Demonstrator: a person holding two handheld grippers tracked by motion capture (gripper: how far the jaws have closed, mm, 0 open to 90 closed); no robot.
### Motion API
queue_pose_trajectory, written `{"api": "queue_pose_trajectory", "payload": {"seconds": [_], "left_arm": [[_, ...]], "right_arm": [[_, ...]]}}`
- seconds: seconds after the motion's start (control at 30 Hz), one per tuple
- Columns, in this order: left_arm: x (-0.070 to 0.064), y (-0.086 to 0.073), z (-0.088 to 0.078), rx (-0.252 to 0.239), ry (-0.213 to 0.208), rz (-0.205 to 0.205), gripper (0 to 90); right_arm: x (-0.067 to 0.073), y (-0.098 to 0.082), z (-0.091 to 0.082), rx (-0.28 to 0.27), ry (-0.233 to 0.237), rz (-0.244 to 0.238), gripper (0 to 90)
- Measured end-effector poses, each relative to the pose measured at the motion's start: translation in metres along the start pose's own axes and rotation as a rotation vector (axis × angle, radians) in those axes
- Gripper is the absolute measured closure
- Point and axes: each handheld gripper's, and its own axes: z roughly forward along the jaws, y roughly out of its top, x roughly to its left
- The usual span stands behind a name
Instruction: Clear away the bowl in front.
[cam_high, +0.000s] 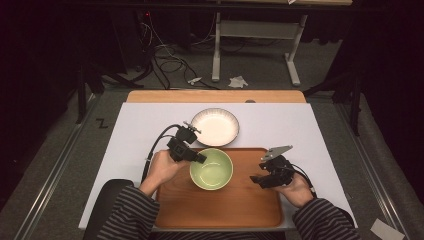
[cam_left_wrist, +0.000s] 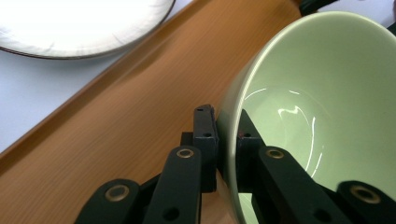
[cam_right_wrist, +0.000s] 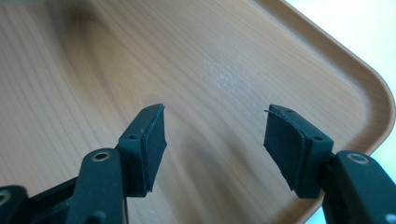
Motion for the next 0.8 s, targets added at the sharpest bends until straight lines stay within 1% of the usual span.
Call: {"api": "queue_pose_trajectory", "payload": {"seconds": [0.03, 0.07, 0.13, 0.23, 0.3, 0.37, 0.5, 0.53, 0.63, 0.8], "left_arm": [[0.001, -0.001, 0.002, 0.006, 0.001, -0.004, 83.9], [0.001, -0.003, 0.004, 0.014, 0.004, -0.001, 83.9], [0.002, -0.005, 0.008, 0.021, 0.011, -0.002, 83.9], [0.004, -0.007, 0.012, 0.038, 0.009, -0.009, 83.9], [0.004, -0.009, 0.014, 0.039, 0.014, -0.004, 83.8], [0.005, -0.009, 0.017, 0.031, 0.016, -0.015, 83.8], [0.009, -0.01, 0.021, 0.035, 0.022, -0.029, 83.8], [0.01, -0.01, 0.022, 0.035, 0.023, -0.037, 83.8], [0.012, -0.011, 0.026, 0.039, 0.028, -0.046, 83.8], [0.014, -0.013, 0.03, 0.046, 0.038, -0.048, 83.7]], "right_arm": [[-0.001, 0.0, -0.001, -0.002, -0.001, -0.006, 40.3], [0.0, 0.0, -0.001, -0.003, -0.001, 0.002, 40.3], [0.0, 0.0, -0.001, -0.003, 0.0, -0.006, 40.3], [0.0, 0.0, 0.0, 0.0, 0.002, -0.006, 40.3], [0.0, 0.0, 0.0, 0.0, 0.002, -0.006, 40.3], [0.0, 0.0, 0.0, 0.0, 0.002, -0.004, 40.3], [0.0, 0.0, -0.001, -0.007, 0.002, -0.002, 40.3], [0.0, 0.0, -0.001, -0.005, 0.003, -0.003, 40.3], [0.0, 0.0, -0.001, -0.001, 0.005, -0.007, 40.3], [0.0, 0.0, -0.001, -0.004, 0.009, -0.003, 40.3]]}}
